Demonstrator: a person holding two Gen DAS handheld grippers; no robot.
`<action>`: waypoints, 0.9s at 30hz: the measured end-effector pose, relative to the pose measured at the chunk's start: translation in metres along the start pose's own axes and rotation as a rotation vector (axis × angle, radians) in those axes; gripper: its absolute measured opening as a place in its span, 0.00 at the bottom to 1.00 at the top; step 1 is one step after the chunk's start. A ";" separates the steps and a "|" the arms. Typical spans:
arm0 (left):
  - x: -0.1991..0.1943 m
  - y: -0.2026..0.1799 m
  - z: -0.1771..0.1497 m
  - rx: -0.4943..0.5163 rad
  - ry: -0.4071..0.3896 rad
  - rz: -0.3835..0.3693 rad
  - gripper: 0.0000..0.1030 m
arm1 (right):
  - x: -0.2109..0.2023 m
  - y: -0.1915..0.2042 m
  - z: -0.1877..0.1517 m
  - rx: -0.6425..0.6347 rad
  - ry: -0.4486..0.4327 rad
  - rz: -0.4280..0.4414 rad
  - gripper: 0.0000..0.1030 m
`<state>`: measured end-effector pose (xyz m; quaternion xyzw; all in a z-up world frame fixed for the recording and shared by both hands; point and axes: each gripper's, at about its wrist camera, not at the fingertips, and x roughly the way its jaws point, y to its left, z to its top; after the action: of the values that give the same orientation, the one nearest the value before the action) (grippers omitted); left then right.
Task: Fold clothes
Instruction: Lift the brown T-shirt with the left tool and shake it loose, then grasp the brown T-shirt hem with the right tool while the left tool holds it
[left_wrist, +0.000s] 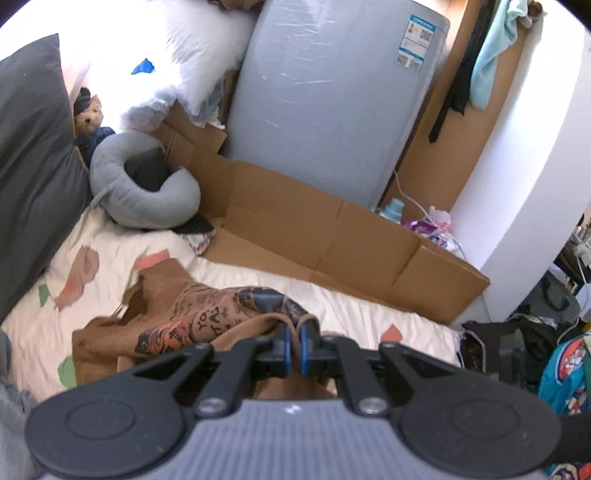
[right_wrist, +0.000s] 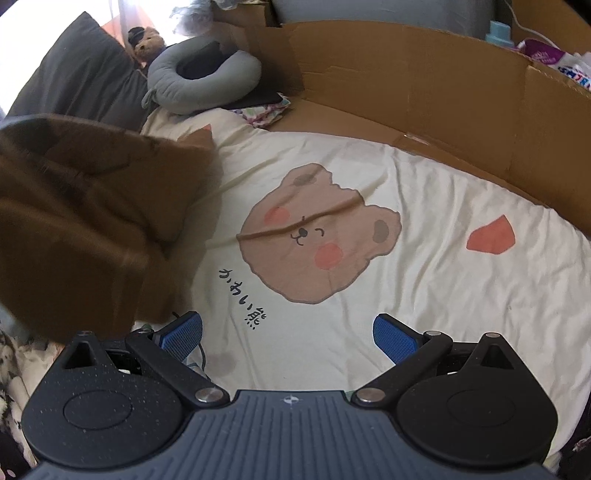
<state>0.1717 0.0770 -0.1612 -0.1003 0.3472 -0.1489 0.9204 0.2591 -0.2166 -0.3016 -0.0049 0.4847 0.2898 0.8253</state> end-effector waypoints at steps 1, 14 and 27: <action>-0.004 0.002 -0.003 -0.008 0.010 0.008 0.05 | 0.000 0.000 0.000 0.004 0.001 0.003 0.99; -0.040 0.073 -0.046 -0.151 0.039 0.282 0.05 | 0.032 0.036 0.008 0.013 0.057 0.139 0.98; -0.070 0.134 -0.082 -0.253 0.012 0.482 0.05 | 0.093 0.085 0.000 -0.042 0.133 0.240 0.88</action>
<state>0.0949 0.2199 -0.2178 -0.1279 0.3824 0.1186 0.9074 0.2516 -0.1015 -0.3529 0.0165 0.5291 0.3958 0.7504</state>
